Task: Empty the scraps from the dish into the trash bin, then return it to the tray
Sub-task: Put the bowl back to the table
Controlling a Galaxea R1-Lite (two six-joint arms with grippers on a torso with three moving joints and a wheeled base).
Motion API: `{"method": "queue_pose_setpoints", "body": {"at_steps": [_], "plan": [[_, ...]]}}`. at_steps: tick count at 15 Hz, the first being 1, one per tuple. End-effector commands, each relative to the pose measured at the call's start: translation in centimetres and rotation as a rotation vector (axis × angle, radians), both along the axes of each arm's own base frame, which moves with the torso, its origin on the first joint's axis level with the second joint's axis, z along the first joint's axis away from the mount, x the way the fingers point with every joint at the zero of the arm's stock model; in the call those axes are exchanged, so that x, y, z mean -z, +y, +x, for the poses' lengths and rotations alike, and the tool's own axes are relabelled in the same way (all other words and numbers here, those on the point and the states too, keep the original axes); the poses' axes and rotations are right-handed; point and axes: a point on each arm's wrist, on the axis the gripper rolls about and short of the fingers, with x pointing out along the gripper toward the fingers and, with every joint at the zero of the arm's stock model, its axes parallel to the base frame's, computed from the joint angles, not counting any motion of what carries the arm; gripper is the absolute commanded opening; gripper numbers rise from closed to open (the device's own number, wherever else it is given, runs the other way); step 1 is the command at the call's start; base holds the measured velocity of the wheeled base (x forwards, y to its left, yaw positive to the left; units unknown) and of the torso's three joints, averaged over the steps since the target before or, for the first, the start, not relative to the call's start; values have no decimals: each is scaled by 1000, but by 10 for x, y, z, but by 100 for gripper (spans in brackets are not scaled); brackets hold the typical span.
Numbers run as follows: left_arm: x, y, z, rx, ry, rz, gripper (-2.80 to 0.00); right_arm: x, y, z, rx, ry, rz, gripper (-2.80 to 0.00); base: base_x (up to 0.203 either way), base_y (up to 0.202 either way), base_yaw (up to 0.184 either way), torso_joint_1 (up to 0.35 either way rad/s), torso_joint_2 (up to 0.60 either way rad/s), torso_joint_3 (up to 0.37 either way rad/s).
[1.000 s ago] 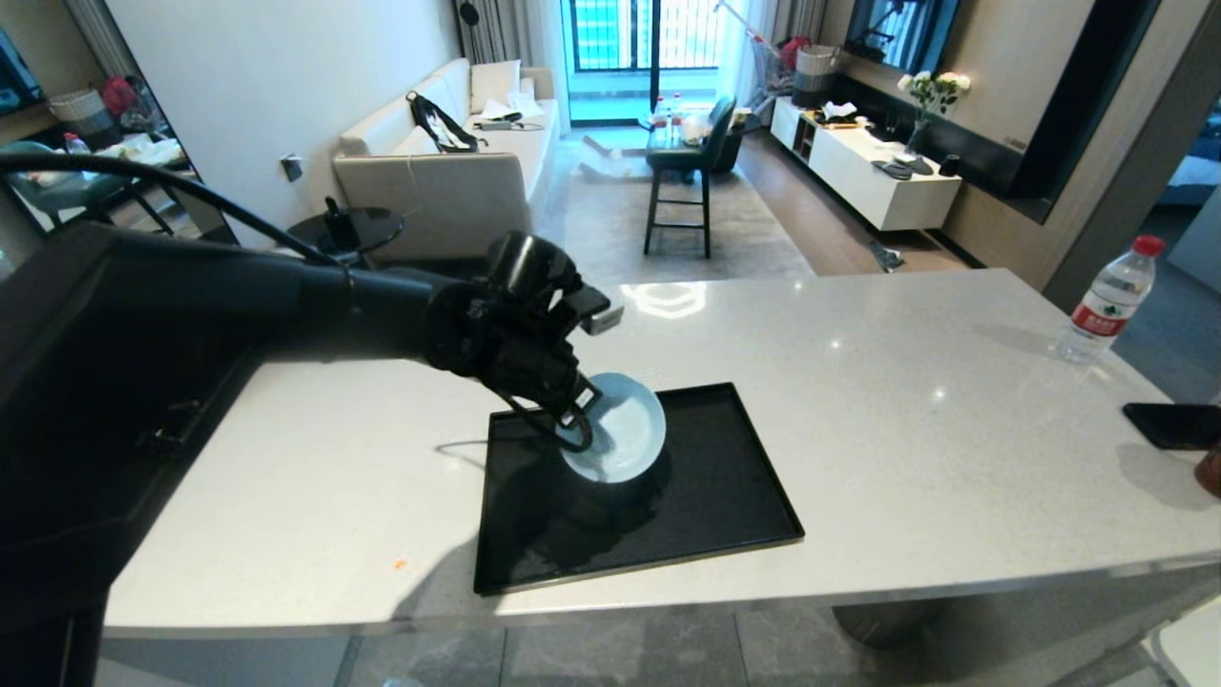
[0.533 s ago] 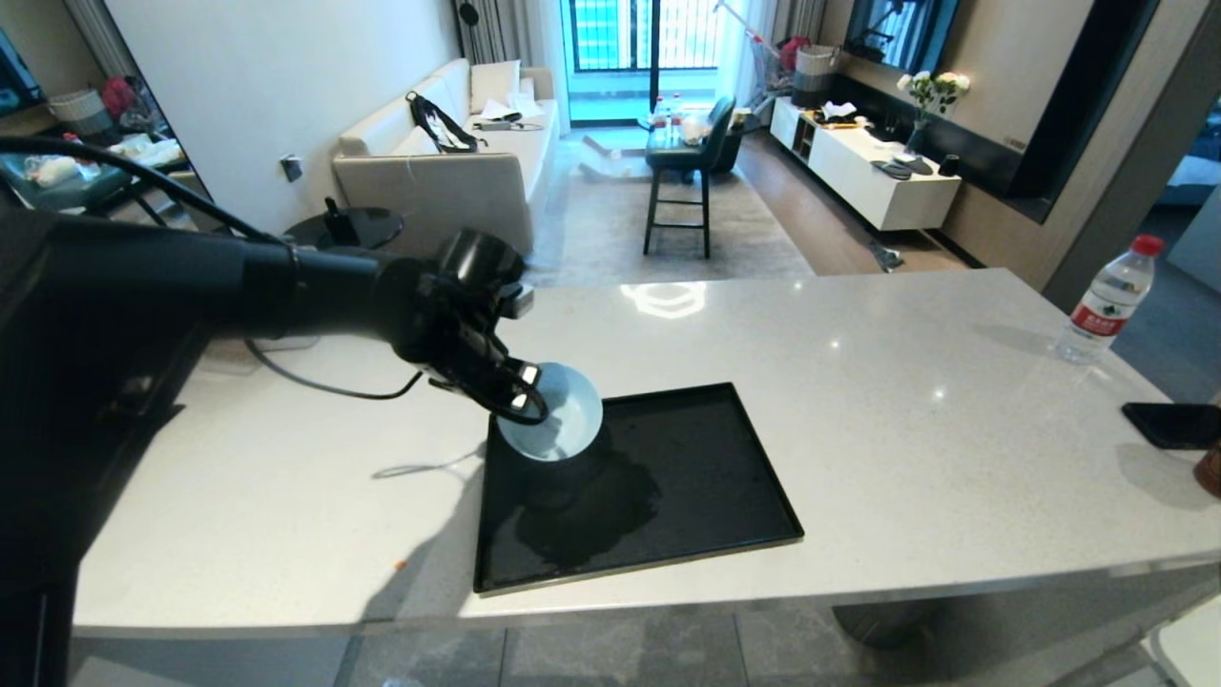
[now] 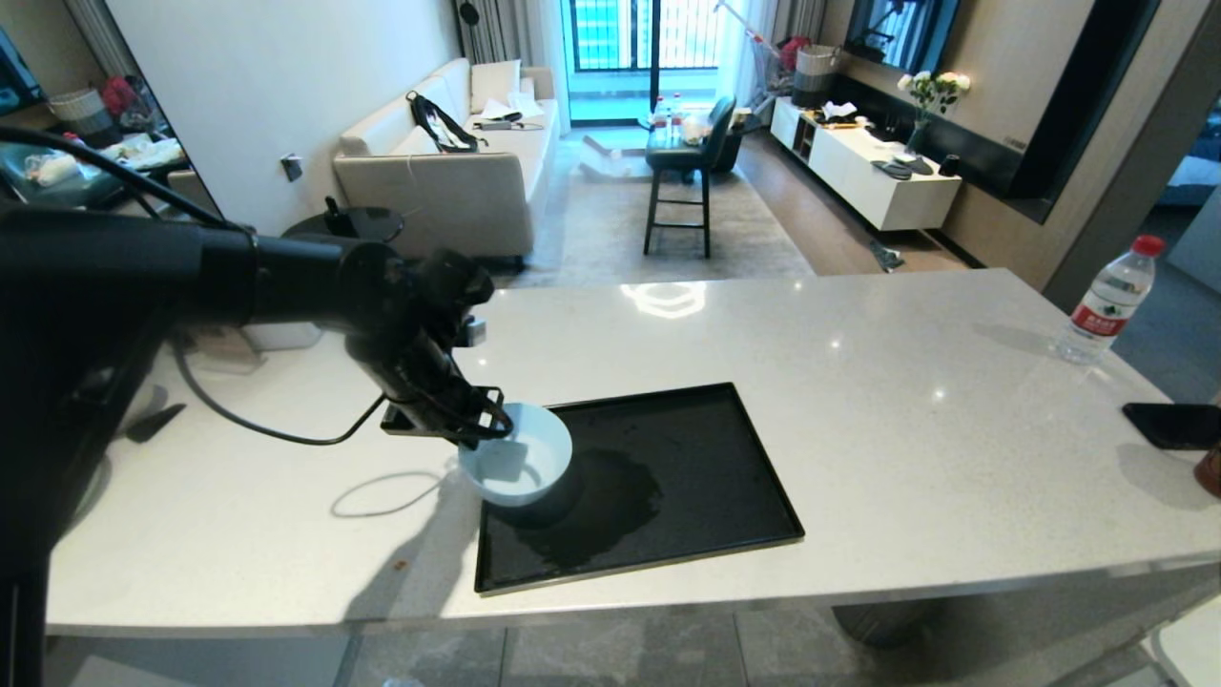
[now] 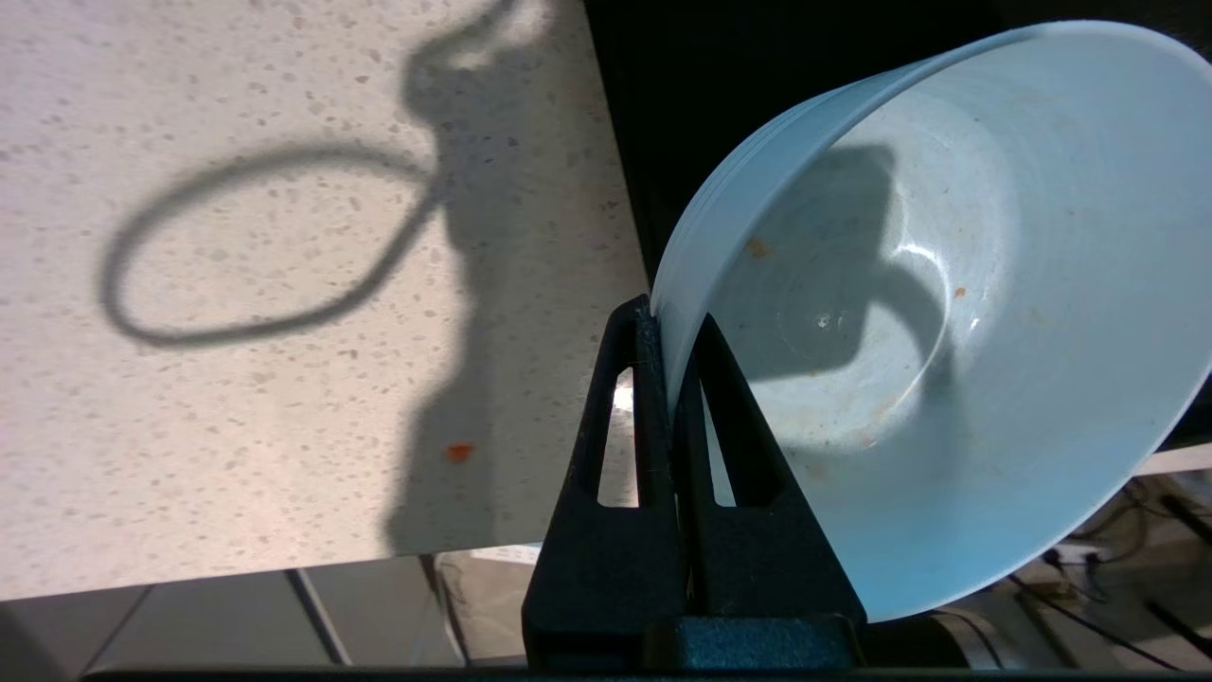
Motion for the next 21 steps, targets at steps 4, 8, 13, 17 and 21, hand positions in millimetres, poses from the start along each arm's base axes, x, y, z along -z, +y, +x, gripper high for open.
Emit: {"method": "queue_pose_setpoints", "body": {"at_steps": [4, 8, 13, 17, 21], "plan": [[14, -25, -3, 16, 56, -62, -280, 0, 0, 0, -1, -1, 0, -280, 0, 0, 0, 0, 0, 0], [30, -35, 7, 38, 34, -107, -280, 0, 0, 0, -1, 0, 0, -280, 0, 0, 0, 0, 0, 0], [51, -39, 18, 21, 32, -114, -280, 0, 0, 0, -1, -2, 0, -280, 0, 0, 0, 0, 0, 0], [58, -40, 19, 19, 47, -112, -280, 0, 0, 0, -1, 0, 0, -280, 0, 0, 0, 0, 0, 0], [57, -41, 19, 18, 44, -111, 0, 0, 0, 0, -1, 0, 0, -280, 0, 0, 0, 0, 0, 0]]}}
